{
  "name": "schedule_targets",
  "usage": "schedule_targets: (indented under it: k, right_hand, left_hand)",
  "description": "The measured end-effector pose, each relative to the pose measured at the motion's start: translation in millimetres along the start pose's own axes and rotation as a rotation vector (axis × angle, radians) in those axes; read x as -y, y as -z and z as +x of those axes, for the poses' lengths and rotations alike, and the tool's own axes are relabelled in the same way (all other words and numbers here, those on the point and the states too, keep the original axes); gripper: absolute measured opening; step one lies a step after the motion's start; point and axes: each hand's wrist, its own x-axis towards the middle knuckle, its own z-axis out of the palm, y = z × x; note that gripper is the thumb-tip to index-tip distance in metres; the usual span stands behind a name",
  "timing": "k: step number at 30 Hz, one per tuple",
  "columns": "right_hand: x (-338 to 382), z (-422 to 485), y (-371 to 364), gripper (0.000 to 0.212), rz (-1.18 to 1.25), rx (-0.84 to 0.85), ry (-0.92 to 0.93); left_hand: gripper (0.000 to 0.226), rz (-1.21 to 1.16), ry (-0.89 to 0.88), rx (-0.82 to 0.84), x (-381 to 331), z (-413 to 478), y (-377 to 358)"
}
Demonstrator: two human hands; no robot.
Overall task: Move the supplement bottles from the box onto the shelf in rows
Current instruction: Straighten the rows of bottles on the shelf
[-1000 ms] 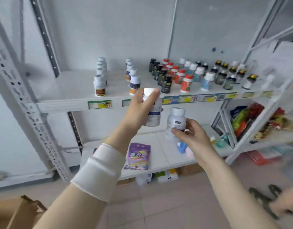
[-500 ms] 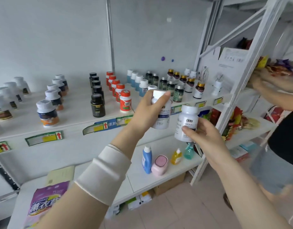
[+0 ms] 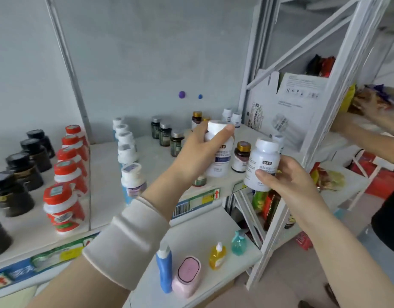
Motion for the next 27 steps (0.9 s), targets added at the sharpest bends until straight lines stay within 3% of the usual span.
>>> schedule_targets:
  k: [7, 13, 22, 27]
  right_hand:
    - [-22.7, 130.4, 91.0, 0.032, -0.02, 0.076, 0.085]
    - [-39.3, 245.4, 153.7, 0.046, -0.062, 0.208, 0.056]
    - [-109.7, 353.3, 146.2, 0.054, -0.062, 0.375, 0.008]
    - [-146.6, 378.3, 132.5, 0.056, -0.079, 0.473, -0.041]
  left_hand:
    - [0.034, 0.076, -0.045, 0.006, 11.3, 127.3, -93.8]
    - [0.033, 0.225, 0.004, -0.093, 25.5, 226.1, -153.1]
    - [0.045, 0.5, 0.21, -0.144, 86.2, 329.8, -174.3]
    - [0.055, 0.682, 0.275, -0.059, 111.9, 361.2, -166.6]
